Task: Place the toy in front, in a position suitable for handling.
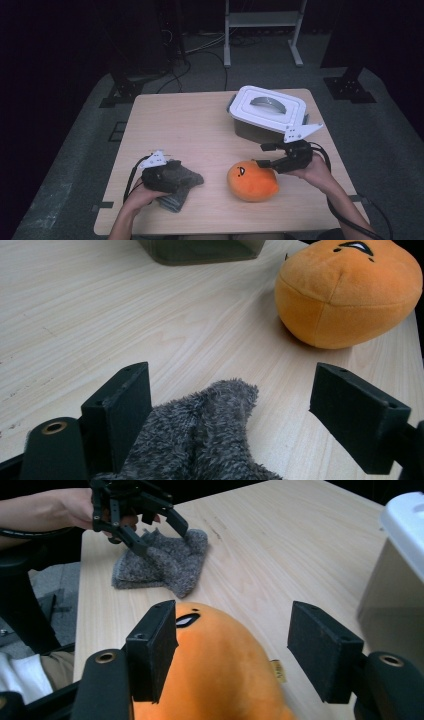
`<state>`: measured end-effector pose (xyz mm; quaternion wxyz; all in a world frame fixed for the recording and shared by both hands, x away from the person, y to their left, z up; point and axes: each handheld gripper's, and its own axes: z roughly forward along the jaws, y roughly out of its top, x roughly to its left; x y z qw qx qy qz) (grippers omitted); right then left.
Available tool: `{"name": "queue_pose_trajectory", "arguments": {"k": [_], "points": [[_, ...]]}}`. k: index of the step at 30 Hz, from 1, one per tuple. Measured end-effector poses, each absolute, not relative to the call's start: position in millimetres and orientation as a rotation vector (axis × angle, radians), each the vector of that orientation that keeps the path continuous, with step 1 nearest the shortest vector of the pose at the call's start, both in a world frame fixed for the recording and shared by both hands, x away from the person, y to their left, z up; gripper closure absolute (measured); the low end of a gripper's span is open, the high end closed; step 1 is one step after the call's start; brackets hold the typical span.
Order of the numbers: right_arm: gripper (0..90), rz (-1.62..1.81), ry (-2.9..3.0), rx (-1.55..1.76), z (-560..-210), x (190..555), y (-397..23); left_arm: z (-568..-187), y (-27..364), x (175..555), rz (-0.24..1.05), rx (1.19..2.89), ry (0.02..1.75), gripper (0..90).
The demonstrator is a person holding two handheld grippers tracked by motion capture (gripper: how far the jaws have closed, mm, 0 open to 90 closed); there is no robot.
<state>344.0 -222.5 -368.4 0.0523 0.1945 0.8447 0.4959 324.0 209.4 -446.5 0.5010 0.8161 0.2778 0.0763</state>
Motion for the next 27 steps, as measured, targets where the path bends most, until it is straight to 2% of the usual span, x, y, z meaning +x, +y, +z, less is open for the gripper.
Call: {"name": "queue_pose_trajectory", "arguments": {"k": [10,13,27], "points": [[33.3,1.518,2.534,0.575,-358.5,359.4,-227.4,-446.6,210.3,324.6,0.183,1.966,0.672,15.4],[40.1,1.493,2.549,0.577,-357.4,363.0,-227.1,-446.1,210.0,324.9,0.183,1.968,0.670,15.4],[36.7,1.457,2.550,0.576,-345.4,379.6,-228.5,-446.9,210.4,325.1,0.182,1.963,0.674,14.3]]}}
